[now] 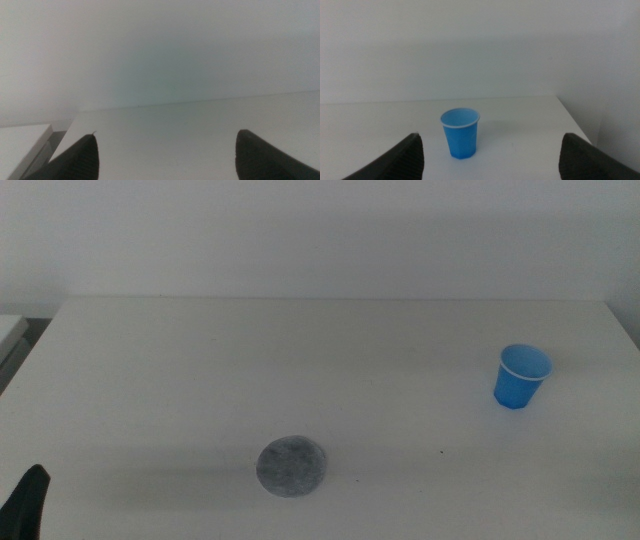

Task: Place an empty cup on a cup mat.

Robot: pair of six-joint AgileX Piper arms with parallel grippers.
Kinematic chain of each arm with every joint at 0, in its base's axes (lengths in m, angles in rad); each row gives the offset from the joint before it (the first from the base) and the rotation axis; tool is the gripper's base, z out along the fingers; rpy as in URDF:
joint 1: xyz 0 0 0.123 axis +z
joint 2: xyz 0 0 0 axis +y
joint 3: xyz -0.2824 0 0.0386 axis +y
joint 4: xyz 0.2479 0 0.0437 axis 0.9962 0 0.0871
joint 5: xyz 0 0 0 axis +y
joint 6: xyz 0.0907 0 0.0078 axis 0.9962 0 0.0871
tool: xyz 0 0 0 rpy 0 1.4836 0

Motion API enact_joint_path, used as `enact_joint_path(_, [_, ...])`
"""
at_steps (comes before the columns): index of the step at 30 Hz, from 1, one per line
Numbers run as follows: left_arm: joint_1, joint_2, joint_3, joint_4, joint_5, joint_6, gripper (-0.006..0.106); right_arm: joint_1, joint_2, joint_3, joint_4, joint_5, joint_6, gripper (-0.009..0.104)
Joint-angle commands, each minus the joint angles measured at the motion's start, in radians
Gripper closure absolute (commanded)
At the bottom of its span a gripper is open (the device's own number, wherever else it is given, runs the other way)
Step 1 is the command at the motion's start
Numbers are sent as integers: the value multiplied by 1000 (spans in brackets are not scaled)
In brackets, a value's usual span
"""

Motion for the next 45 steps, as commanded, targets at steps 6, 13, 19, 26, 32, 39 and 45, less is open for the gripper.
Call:
enact_joint_path(6, [-2, -4, 0, -3, -5, -3, 7, -1, -4, -41, -3, -9, -12, 2])
enact_joint_path(13, [-2, -4, 0, -3, -5, -3, 7, -1, -4, -107, 54, -7, -7, 2])
enact_joint_path(19, [-2, -4, 0, -3, -5, -3, 7, -1, 148, -268, 66, 99, -7, 2])
enact_joint_path(26, [-2, -4, 0, -3, -5, -3, 7, -1, 453, -570, 66, 339, -17, 2])
enact_joint_path(32, [-2, -4, 0, -3, -5, -3, 7, -1, 749, -911, 66, 614, -57, 2])
enact_joint_path(39, [-2, -4, 0, -3, -5, -3, 7, -1, 1065, -1289, 66, 874, -66, 2])
enact_joint_path(45, [-2, -4, 0, -3, -5, -3, 7, -1, 1283, -1524, 92, 1085, -66, 2])
